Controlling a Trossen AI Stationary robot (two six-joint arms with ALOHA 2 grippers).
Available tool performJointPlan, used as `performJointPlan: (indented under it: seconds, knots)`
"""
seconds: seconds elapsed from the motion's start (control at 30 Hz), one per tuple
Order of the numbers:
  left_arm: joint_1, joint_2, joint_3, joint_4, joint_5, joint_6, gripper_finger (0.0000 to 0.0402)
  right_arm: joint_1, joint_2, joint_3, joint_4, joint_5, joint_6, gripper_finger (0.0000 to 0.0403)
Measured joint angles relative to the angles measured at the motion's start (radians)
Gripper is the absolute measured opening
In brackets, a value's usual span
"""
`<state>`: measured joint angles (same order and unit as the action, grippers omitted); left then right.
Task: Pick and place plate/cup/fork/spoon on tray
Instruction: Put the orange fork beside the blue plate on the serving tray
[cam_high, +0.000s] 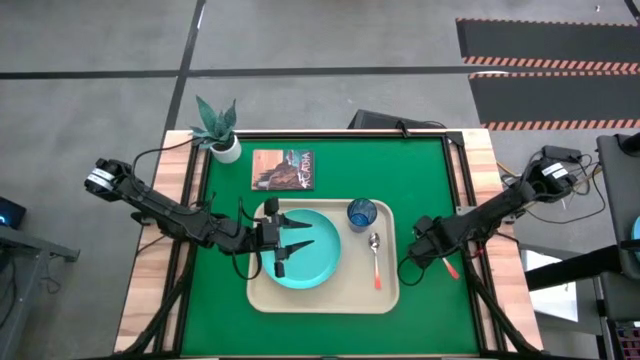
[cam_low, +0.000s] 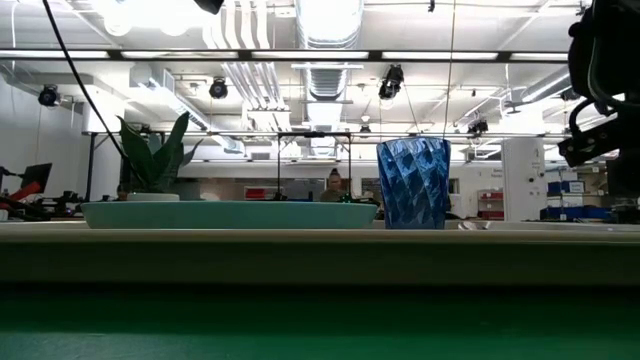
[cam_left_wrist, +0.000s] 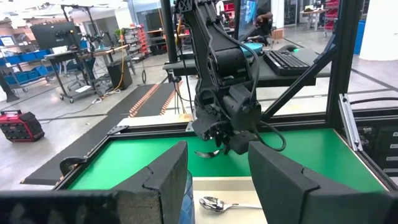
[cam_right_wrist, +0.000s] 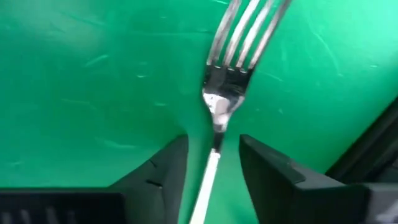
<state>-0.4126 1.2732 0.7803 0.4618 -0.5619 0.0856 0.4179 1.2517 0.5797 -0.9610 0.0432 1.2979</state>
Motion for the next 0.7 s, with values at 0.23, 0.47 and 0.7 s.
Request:
performJointPlan:
  seconds: [0.23,0.47,0.7]
  knots:
    - [0.0,0.0,0.0,0.0,0.0,0.0,0.0156,0.0,-0.002,0.0,0.042,-0.004,0.01,0.0051]
    - [0.0,0.0,0.0,0.0,0.0,0.0,0.0156,0.0,-0.009,0.022,0.008,0.01,0.0,0.0015]
    - [0.0,0.0,0.0,0.0,0.0,0.0,0.0156,0.003,-0.072,0.156,-0.213,0.055,-0.032,0.0014]
